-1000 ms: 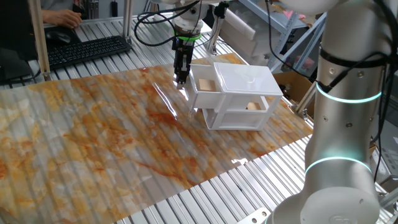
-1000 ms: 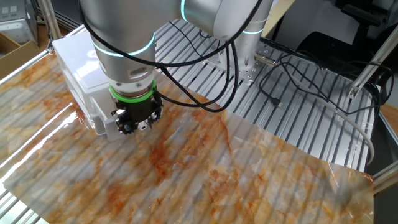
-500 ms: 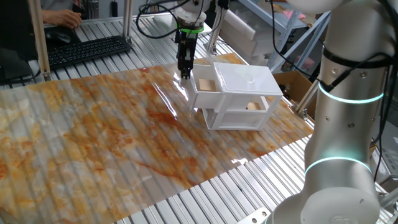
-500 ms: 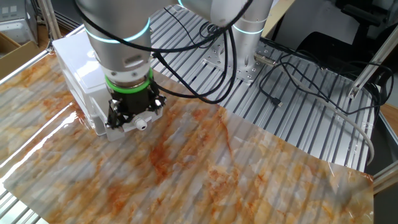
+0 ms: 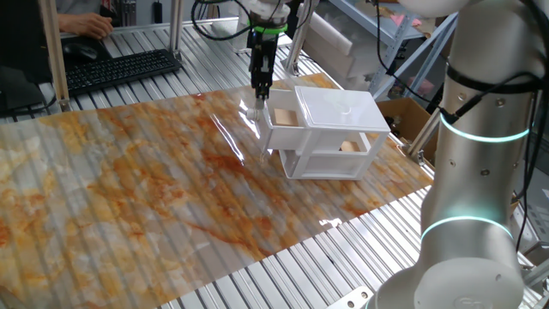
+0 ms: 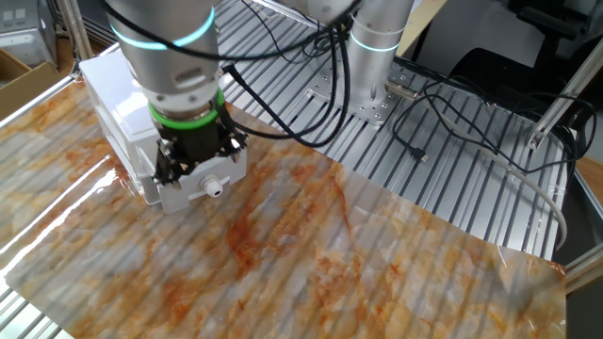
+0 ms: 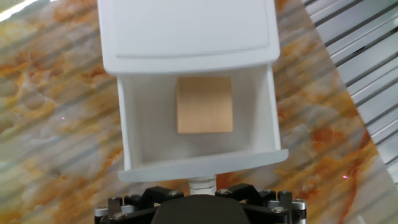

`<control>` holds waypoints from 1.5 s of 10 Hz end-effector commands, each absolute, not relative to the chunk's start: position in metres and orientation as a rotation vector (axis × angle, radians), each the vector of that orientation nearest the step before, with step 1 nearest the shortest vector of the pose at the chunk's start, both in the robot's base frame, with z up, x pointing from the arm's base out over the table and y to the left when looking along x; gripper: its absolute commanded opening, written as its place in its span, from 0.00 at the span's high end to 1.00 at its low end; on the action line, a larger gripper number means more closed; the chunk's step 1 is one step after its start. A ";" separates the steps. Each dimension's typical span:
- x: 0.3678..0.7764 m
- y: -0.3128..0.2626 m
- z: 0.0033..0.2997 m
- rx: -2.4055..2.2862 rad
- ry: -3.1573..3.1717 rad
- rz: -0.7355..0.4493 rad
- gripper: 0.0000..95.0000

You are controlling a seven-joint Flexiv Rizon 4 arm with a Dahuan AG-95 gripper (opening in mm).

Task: Take something out of a drawer

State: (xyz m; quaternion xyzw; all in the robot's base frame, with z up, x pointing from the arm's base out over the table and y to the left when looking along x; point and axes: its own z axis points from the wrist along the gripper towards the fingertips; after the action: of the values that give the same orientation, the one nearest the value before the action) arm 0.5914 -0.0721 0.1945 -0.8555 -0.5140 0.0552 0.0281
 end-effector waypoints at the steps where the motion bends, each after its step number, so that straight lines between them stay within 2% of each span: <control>1: 0.590 -0.076 0.197 -2.638 -1.594 0.175 0.00; 6: 0.572 -0.096 0.195 -2.620 -1.611 0.156 0.00; 15: 0.560 -0.115 0.173 -2.633 -1.579 0.100 0.00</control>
State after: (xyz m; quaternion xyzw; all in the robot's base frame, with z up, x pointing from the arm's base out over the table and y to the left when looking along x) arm 0.5606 -0.1146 0.1710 -0.8567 -0.5134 0.0323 0.0370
